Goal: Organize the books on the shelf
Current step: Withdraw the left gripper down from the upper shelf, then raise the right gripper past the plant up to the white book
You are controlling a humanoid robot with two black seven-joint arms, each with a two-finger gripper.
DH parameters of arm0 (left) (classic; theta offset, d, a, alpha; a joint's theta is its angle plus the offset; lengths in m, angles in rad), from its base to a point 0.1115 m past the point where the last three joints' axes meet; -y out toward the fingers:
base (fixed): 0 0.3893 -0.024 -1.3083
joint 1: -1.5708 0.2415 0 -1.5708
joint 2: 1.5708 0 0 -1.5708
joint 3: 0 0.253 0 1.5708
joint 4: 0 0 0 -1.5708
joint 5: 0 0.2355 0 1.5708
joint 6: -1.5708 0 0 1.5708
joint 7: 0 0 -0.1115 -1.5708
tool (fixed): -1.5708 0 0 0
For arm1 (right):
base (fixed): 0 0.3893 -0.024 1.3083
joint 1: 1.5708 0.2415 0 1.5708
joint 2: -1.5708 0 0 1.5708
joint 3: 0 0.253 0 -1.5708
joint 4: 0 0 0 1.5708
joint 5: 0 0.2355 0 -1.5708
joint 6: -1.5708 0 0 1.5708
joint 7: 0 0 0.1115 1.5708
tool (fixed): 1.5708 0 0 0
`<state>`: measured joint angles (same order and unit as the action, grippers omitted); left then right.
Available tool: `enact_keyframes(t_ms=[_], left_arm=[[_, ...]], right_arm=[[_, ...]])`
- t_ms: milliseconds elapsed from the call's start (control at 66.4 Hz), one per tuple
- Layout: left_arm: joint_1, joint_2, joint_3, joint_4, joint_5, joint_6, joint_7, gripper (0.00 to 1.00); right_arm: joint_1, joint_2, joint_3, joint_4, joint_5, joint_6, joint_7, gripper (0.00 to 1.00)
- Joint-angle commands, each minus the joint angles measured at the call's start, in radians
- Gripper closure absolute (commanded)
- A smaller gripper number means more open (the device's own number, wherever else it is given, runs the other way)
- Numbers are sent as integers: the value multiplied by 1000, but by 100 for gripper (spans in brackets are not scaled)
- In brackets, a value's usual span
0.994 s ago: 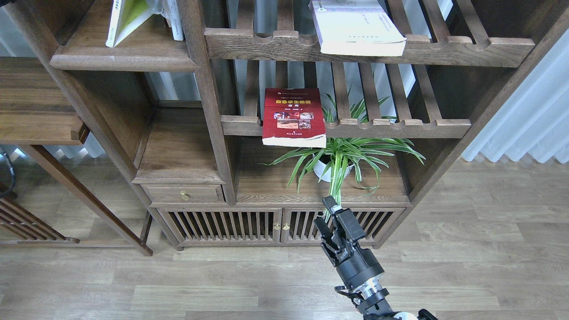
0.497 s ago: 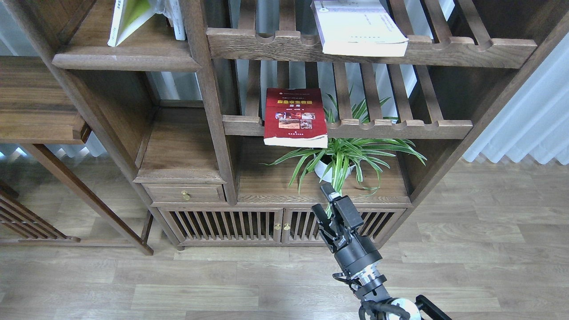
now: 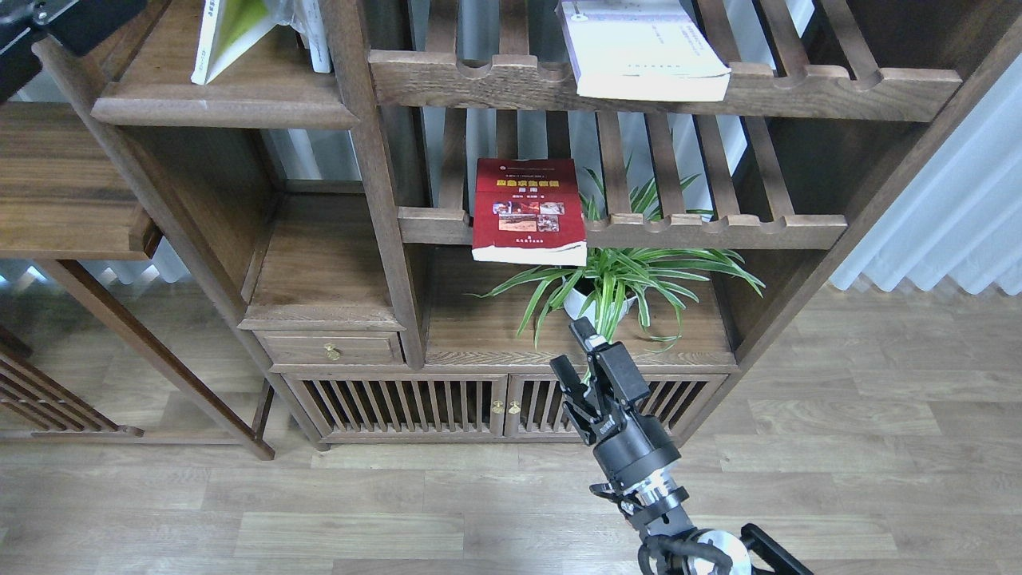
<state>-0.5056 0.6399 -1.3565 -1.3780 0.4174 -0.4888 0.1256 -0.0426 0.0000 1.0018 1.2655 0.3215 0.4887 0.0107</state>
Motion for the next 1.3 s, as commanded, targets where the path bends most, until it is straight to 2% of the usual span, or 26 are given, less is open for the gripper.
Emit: enact_keyframes(t_ms=[0,151,301,542,874,1024,1280], left_arm=[[146,0,-12,-3,0,0,8,5],[324,-34,-98,0,-2,0,-1,4],[409,-140,-184,10,-2,0,5,4],[415,-163,-190,34,0,0,5,4],[414,-192,-190,51,1,0,6,4],[407,-195,-193,60,1,0,6,4],[394,-197,-216,74,1,0,6,4]], right_arm=[[20,0,9,15,1,0,0,1],[26,-41,15,100,1,0,2,2],[62,-54,73,140,4,0,2,2],[150,-57,143,179,5,-4,0,2],[291,-58,144,206,8,-205,-3,3],[322,-48,143,206,11,-358,-6,3],[418,-58,149,170,25,-391,-6,3]])
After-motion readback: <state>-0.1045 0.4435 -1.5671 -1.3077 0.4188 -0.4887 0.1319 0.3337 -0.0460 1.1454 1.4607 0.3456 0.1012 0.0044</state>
